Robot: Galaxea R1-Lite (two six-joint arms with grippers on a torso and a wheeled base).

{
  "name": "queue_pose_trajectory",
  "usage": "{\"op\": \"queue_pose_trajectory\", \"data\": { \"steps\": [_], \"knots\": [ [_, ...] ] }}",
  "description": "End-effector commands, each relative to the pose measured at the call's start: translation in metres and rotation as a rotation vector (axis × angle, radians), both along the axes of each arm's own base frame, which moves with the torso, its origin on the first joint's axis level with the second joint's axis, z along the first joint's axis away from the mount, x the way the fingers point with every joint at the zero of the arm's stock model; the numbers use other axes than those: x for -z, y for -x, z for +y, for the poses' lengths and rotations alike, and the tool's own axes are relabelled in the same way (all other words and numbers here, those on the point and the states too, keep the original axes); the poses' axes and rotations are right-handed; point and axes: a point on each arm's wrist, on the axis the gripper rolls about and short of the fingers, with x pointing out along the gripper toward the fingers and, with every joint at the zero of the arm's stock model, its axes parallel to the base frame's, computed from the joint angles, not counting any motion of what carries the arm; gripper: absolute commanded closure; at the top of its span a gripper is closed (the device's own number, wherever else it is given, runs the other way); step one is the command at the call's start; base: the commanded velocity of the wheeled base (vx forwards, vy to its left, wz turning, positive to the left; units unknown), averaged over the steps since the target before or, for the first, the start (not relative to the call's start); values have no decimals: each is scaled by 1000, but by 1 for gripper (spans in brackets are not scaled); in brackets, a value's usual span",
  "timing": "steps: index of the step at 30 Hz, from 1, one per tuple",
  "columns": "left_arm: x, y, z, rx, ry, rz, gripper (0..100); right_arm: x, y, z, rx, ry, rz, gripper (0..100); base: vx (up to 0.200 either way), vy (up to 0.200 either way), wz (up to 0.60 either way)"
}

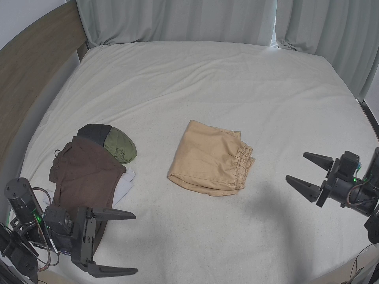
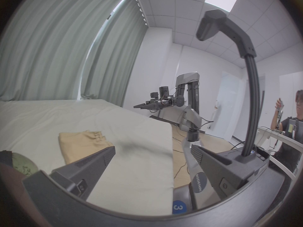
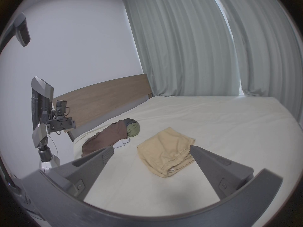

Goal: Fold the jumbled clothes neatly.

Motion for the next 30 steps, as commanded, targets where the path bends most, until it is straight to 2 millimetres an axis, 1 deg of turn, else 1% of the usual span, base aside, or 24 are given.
{"op": "queue_pose_trajectory", "data": {
  "steps": [1, 2, 5, 10, 11, 12, 14, 17, 20, 22, 26, 30],
  "knots": [
    [-15, 32, -8, 138, 10, -85, 0, -24, 53, -28, 137, 25, -132, 0, 0, 0, 0],
    [-15, 34, -8, 145, 9, -90, 0, -25, 57, -29, 145, 24, -139, 0, 0, 0, 0],
    [-17, 49, -7, 172, -4, -81, 0, -33, 84, -33, 188, 6, -205, 0, 0, 0, 0],
    [-22, 71, 2, 175, -4, -49, 0, -37, 122, -42, 264, -6, -267, 0, 0, 0, 0],
    [-22, 71, 2, 175, -4, -49, 0, -37, 122, -42, 264, -6, -267, 0, 0, 0, 0],
    [-25, 79, 5, 176, 5, -43, 0, -38, 135, -45, 286, -8, -290, 0, 0, 0, 0],
    [-28, 87, 8, 178, 14, -50, 0, -37, 148, -46, 293, -11, -308, 0, 0, 0, 0],
    [-30, 98, 13, 178, 22, -69, 0, -31, 167, -47, 297, -16, -338, 0, 0, 0, 0],
    [-29, 111, 20, 155, 23, -79, 0, -20, 187, -48, 300, -23, -376, 0, 0, 0, 0],
    [-26, 117, 24, 117, 16, -80, 0, -10, 199, -49, 302, -30, -408, 0, 0, 0, 0],
    [-25, 130, 32, 56, 25, -124, 0, 12, 214, -50, 312, -40, -446, 0, 0, 0, 0],
    [-17, 148, 38, 25, 23, -126, 0, 20, 222, -51, 349, -54, -468, 0, 0, 0, 0]
  ]
}}
